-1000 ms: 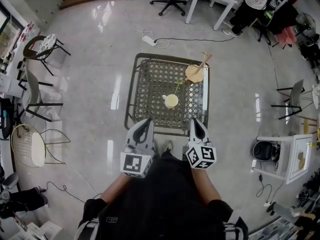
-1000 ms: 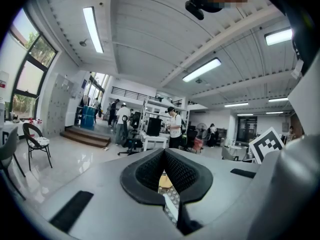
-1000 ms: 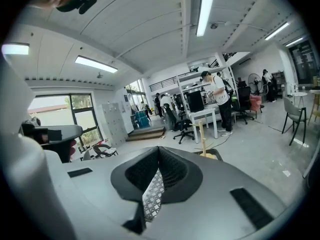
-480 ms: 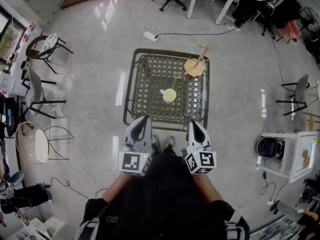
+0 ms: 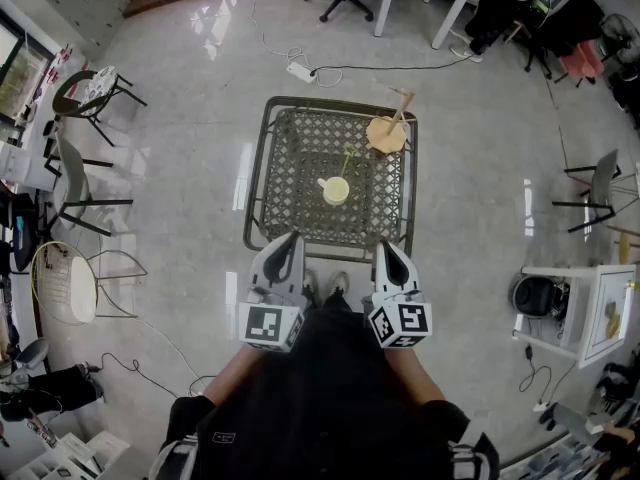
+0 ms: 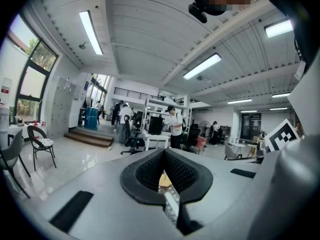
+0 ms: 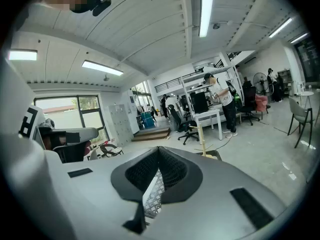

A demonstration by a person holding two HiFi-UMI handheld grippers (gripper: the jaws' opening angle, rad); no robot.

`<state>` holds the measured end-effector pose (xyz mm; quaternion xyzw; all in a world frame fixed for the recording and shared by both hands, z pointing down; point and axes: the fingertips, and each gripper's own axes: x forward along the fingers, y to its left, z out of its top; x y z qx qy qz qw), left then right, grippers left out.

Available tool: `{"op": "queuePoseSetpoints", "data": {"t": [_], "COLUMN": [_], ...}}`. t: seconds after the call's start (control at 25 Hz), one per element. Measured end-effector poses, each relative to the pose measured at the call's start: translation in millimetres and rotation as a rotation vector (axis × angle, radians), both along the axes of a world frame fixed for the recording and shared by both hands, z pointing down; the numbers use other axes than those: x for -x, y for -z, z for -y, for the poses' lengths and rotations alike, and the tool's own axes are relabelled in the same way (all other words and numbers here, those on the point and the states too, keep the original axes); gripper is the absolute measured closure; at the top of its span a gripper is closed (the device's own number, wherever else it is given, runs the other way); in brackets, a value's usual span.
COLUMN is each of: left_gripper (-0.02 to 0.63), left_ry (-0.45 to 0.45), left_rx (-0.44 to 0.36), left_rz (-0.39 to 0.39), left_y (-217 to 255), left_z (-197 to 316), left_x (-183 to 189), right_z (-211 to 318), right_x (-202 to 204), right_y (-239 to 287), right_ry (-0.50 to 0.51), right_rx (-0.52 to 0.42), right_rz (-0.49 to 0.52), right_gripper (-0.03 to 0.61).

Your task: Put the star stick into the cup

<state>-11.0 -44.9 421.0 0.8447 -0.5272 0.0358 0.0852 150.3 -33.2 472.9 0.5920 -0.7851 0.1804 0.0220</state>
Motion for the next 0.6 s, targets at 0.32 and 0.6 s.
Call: {"op": "queuePoseSetpoints", "data": {"t": [0.32,0.6], "left_gripper": [0.598,0.598], "left_ry": [-0.001,-0.003], "left_rx": [-0.006,-0.003], "left_rz": [0.0,0.001], "left_y": [-0.4,-0.4], "left_z": [-0.5,0.5], "left_x": [-2.9,-4.3], "right_z": [0.1,2.0], "right_x": [1.3,1.1], "right_y": [-3.5,-2.8], "right_ry": [0.014,0.019], "right_rx": [0.005,0.001], "right_rz": [0.003,0.008], "right_gripper": [0.568,0.568]}}
